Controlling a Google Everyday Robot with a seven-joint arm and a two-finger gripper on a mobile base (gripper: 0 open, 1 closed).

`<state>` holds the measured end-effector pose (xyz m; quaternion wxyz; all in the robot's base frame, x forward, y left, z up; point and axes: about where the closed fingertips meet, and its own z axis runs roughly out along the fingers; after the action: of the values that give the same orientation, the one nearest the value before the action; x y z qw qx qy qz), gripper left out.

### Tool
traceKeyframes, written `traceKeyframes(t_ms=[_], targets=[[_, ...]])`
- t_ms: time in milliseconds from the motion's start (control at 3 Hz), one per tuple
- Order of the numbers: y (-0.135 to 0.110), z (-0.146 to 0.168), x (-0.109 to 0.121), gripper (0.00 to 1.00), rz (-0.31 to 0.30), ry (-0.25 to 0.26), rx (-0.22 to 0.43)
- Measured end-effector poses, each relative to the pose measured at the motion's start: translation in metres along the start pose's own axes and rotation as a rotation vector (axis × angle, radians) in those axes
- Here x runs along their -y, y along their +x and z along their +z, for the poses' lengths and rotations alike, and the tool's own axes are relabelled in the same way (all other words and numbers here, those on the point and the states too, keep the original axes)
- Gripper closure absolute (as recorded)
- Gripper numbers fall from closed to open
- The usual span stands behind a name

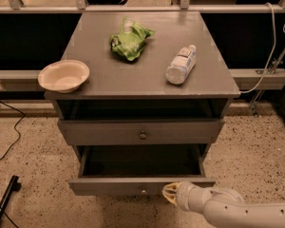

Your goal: Close middle drawer

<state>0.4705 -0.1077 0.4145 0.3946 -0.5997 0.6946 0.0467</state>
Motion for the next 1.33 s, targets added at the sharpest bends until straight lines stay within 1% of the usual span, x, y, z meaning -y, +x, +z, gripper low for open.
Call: traceKeyframes(t_ms=[333,667,1000,1333], targets=[[-0.005,0.036,-0.005,1.0,0.014,-0.026,0.052],[-0.005,0.054,0.0,1.0,0.033,-0.023,0.079],[0.008,0.067,0.011,1.0,0.023,-0.032,0.084],[0.009,0.087,0.022,1.0,-0.033,-0.067,0.149]])
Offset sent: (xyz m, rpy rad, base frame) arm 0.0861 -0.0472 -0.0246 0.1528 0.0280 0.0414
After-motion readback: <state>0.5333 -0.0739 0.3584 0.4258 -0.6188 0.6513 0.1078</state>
